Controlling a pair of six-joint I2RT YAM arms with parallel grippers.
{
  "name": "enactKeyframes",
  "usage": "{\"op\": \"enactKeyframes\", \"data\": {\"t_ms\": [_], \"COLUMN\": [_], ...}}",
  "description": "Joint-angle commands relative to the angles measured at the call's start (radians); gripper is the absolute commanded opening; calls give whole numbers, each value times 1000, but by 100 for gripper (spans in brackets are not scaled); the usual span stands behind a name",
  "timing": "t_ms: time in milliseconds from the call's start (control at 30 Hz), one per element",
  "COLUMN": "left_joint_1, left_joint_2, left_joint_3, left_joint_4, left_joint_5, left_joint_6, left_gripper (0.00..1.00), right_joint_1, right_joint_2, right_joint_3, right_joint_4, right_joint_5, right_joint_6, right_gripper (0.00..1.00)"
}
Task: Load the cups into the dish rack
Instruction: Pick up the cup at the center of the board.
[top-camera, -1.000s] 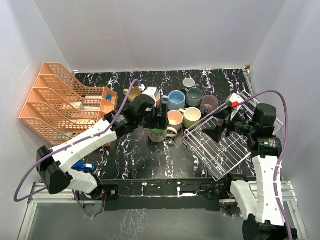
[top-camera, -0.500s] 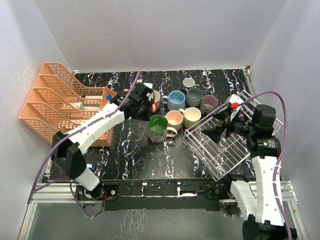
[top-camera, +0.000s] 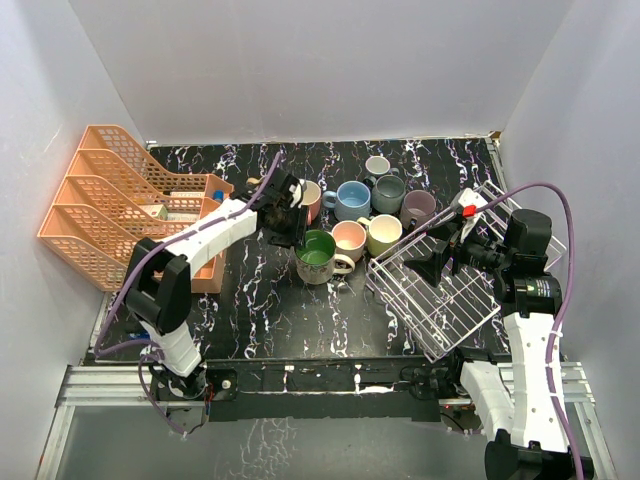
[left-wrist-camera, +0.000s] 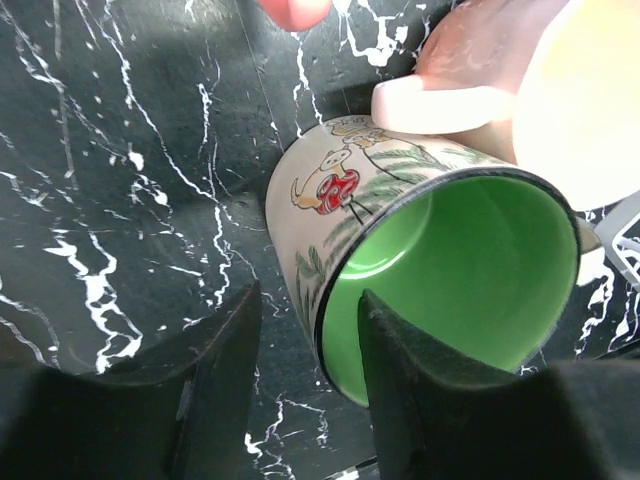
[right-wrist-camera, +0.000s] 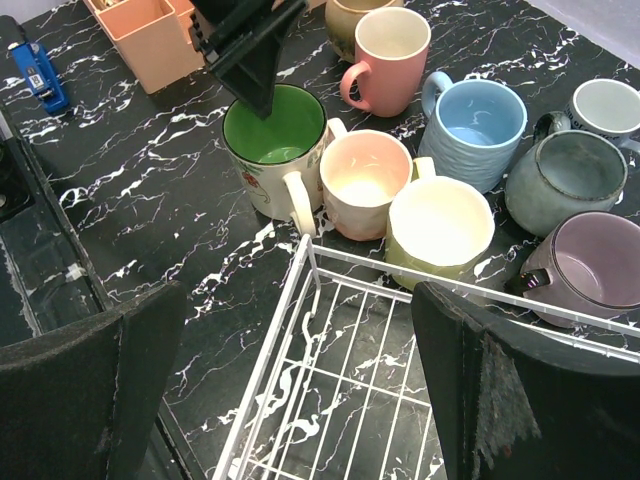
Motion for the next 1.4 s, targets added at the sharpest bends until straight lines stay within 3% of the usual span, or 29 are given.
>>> {"op": "enactKeyframes", "data": {"t_ms": [0,67,233,300,400,533,700,900,1067,1167,1267,1367], "left_joint_1": [8,8,7,8,7,9,15,18,18,18,17,17], "left_joint_2": [28,38,18,-7,-89,-312,-579,-783,-814,-758,-708,-673], "left_joint_3": [-28,-34,-38,-40,-72,-181,-346,-530,-657,-655,-638,-584], "left_joint_4": [49,54,64,65,95,205,447,854,1288,1467,1558,1509], "left_joint_5": [74,59,24,17,-6,-38,42,104,100,96,72,52], "left_joint_6": [-22,-28,-20,-1,31,46,-38,-256,-435,-475,-490,-482], "left_gripper": [33,20,15,0,0,0,0,0,0,0,0,0], "right_joint_1": [-3,-3,-3,-4,-2,-4,-1,2,1,2,4,6], "right_joint_2": [-12,-13,-15,-14,-3,37,121,189,201,211,217,217], "right_joint_3": [-3,-3,2,4,26,95,187,281,261,246,249,254], "right_joint_4": [47,45,38,36,15,-42,-92,61,495,647,611,514], "right_joint_5": [-17,-18,-21,-25,-40,-107,-260,-398,-427,-420,-418,-411], "right_joint_6": [8,8,8,8,4,-1,68,432,1036,1280,1341,1300], "right_gripper": [98,98,98,98,98,98,98,99,98,98,98,98]}}
